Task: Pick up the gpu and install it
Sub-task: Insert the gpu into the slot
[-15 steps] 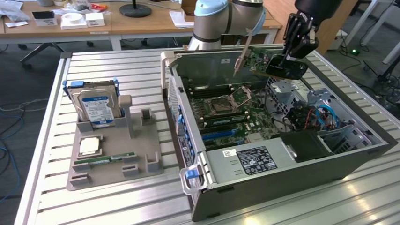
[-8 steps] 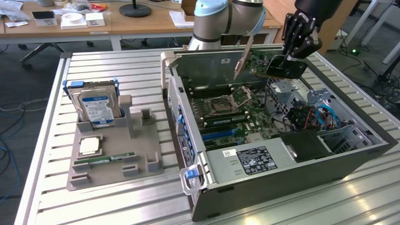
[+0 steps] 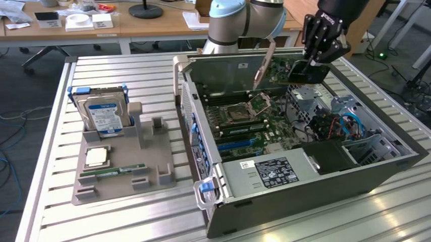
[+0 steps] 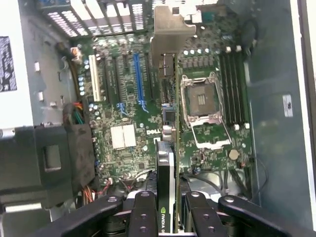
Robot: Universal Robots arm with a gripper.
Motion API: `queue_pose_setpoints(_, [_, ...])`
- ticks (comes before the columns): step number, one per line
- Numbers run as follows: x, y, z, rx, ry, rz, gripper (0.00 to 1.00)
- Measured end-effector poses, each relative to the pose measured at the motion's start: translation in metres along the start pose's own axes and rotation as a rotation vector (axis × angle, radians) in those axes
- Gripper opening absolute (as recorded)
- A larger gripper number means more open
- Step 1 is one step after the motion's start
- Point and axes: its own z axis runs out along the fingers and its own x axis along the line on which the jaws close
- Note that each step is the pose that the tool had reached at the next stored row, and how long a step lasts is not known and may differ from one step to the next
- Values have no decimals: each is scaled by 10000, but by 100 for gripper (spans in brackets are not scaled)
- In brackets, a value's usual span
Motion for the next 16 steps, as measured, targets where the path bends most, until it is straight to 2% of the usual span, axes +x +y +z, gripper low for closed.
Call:
queue_pose_setpoints(5, [-1,0,0,-15,37,-669,27])
queue_pose_setpoints(9, [-1,1,2,-15,37,-703,27])
queue_pose_setpoints(11, [-1,11,10,44,33,-725,27])
queue_pose_setpoints(16, [2,53,36,302,12,-776,27])
